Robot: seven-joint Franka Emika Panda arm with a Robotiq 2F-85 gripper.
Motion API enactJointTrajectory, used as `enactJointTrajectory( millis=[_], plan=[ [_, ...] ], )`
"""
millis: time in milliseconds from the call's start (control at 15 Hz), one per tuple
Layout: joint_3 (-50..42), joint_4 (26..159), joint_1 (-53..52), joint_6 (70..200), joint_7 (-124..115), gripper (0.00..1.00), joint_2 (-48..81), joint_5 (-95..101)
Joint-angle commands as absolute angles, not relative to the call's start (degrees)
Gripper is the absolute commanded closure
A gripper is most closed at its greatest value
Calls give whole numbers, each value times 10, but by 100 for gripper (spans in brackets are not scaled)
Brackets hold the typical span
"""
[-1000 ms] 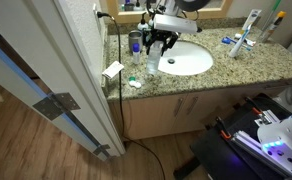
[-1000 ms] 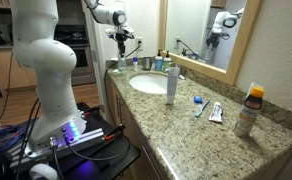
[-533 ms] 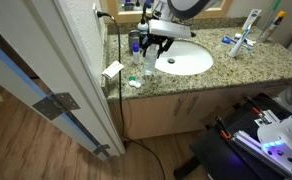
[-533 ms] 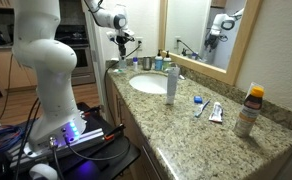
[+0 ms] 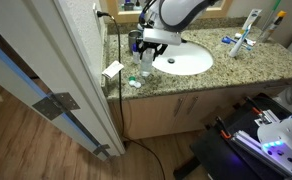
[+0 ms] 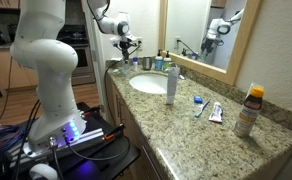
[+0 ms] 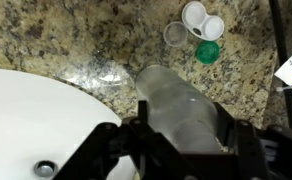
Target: Move the transparent bottle from the right end of the countertop to the left end
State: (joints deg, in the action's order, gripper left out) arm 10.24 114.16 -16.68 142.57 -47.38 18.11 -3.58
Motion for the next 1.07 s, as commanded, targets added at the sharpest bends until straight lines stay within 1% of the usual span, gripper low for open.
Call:
enactJointTrajectory(
  millis=[0, 67, 200, 400, 600, 667, 867, 933, 1000],
  plan=[
    [85, 1122, -188, 1421, -493, 25, 193, -12],
    [86, 1121, -188, 1417, -493, 11, 191, -12],
    [89, 1120, -189, 1411, -491, 1, 182, -19],
    [98, 1114, -185, 1370, -481, 0, 151, -39],
    [103, 1106, -175, 1301, -477, 0, 96, -57],
    [107, 1106, -167, 1265, -466, 0, 67, -77],
    [111, 1086, -156, 1204, -446, 0, 32, -148],
    [109, 1089, -164, 1239, -472, 0, 51, -108],
    [110, 1087, -161, 1220, -465, 0, 35, -126]
  ],
)
